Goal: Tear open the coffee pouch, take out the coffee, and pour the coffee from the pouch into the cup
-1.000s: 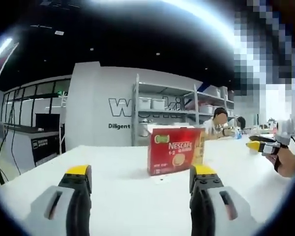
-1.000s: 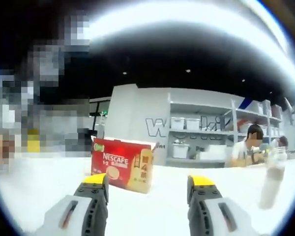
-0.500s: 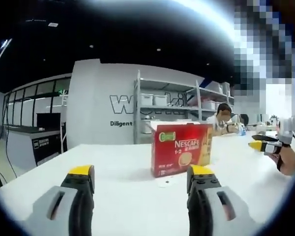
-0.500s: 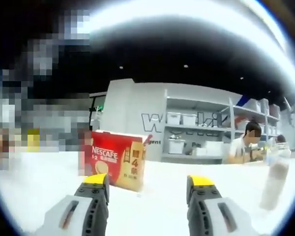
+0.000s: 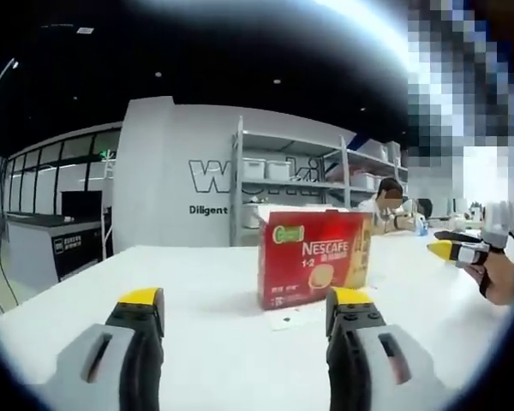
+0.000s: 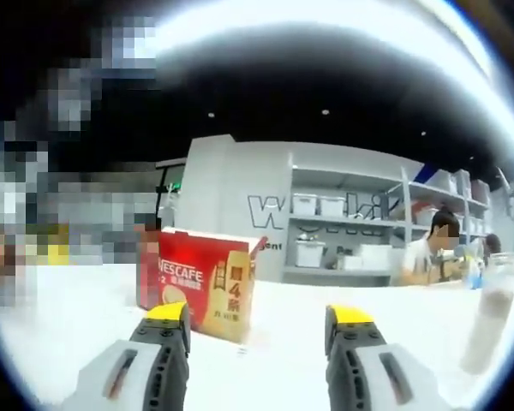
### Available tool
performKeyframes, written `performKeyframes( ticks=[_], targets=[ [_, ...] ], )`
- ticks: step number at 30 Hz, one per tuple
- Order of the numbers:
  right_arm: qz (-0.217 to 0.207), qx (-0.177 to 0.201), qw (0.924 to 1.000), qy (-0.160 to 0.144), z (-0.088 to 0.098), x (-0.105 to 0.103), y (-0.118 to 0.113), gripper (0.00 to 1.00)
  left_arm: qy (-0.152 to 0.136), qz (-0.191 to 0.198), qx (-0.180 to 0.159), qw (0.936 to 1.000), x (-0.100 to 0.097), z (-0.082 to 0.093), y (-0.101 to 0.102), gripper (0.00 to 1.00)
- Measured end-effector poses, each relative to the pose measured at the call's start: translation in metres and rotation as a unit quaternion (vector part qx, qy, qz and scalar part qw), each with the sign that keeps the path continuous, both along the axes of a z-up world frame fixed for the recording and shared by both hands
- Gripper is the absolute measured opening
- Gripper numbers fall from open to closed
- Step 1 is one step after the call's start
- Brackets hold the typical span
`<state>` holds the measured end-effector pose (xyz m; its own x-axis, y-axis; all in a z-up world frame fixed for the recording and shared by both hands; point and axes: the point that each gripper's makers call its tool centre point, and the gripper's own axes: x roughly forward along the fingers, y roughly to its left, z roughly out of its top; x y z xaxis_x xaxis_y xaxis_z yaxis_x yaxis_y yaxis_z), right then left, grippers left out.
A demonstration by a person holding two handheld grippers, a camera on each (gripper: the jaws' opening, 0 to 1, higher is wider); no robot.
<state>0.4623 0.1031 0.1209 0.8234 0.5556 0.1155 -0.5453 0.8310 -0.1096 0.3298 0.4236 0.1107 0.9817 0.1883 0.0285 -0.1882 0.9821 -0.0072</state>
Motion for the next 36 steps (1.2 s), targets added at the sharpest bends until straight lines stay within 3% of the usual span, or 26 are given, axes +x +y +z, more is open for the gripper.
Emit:
performKeyframes(
  ticks=[8,14,19,31,36],
  targets=[
    [0.001,-0.006,0.9999,0.009,0.001,0.006,0.011,0.64,-0.004,-0.007,0.008,0.9999,0.01,0.016,-0.007,0.78],
    [-0.003,-0.008,0.9998,0.017,0.001,0.012,0.009,0.63,0.009,-0.008,0.006,0.9999,0.017,0.013,-0.005,0.78],
    [-0.003,-0.002,0.9998,0.018,0.004,0.017,0.007,0.64,0.007,-0.005,-0.032,0.9994,0.021,0.007,0.006,0.78],
    [-0.001,-0.003,0.9999,0.012,0.021,0.023,0.023,0.64,0.02,-0.014,-0.027,0.9994,0.04,0.017,-0.003,0.78],
    [-0.008,0.017,0.9995,0.026,0.021,0.03,0.027,0.64,0.019,-0.019,-0.023,0.9994,0.049,0.023,-0.009,0.77]
  ],
)
